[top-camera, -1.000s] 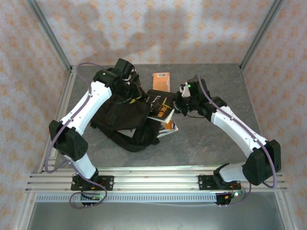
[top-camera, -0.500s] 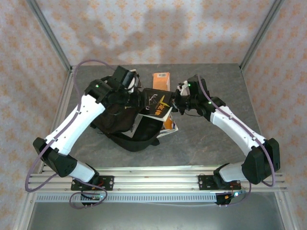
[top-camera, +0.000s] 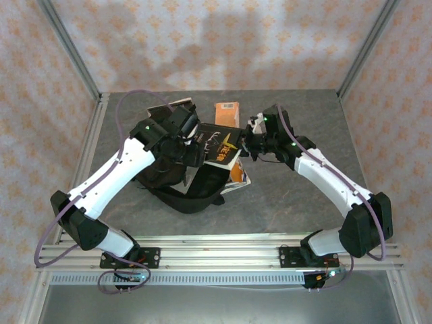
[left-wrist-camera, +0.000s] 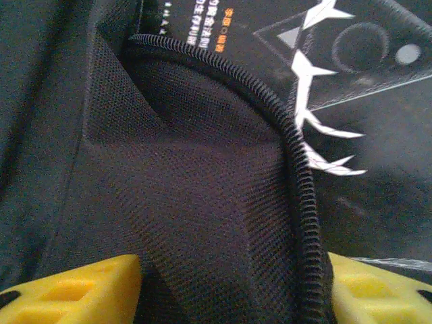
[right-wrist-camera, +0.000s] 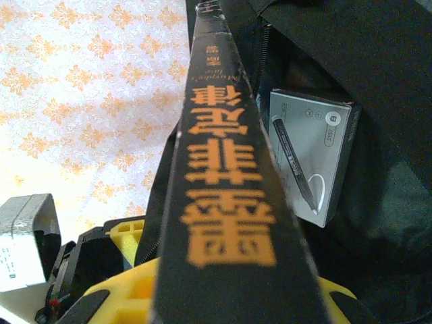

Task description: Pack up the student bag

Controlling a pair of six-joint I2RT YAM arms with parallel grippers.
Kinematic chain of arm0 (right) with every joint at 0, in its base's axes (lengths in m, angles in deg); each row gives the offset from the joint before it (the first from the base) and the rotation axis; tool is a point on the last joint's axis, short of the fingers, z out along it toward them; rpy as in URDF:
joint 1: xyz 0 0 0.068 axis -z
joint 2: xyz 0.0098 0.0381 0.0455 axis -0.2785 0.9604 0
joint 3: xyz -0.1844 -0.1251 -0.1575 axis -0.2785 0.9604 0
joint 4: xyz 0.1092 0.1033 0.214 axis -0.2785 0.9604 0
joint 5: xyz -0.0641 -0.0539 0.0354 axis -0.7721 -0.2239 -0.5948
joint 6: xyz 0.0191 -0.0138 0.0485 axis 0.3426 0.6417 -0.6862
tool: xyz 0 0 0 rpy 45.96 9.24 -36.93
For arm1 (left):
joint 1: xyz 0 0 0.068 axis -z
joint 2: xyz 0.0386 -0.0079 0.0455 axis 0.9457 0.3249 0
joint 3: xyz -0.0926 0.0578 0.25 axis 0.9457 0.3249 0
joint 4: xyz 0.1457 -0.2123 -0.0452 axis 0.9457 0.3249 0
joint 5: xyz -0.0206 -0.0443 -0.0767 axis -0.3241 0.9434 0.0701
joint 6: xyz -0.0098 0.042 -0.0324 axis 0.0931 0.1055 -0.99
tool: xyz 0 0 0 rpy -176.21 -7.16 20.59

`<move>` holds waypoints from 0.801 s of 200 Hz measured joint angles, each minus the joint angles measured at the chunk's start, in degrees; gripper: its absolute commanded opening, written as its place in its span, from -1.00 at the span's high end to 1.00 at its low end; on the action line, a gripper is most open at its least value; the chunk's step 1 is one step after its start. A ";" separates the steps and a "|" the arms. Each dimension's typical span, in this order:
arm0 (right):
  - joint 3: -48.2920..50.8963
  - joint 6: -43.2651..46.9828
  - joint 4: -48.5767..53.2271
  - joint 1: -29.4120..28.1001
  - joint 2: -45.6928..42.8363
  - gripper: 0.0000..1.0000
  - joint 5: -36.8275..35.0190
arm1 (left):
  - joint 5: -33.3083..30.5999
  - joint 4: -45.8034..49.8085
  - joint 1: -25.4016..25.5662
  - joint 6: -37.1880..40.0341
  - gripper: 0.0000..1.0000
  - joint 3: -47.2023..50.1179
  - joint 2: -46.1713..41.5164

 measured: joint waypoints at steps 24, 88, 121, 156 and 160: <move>-1.03 3.19 4.42 -0.02 -0.02 1.00 -1.46 | -3.54 1.01 -0.07 0.74 1.00 -0.50 0.02; -6.69 16.00 23.47 -0.24 -2.58 1.00 -11.10 | -6.95 2.58 -2.43 0.96 1.00 -10.36 0.13; -6.62 16.37 24.63 -0.66 -3.98 1.00 -9.55 | -6.99 2.73 -2.38 -0.02 1.00 -11.96 0.11; -7.10 13.42 23.45 -0.66 -2.45 1.00 -4.59 | -6.56 2.34 -2.69 -2.54 1.00 -12.04 -0.13; -7.13 12.72 22.88 -0.79 -2.10 1.00 -4.11 | -6.51 2.23 -2.78 -3.06 1.00 -12.04 -0.22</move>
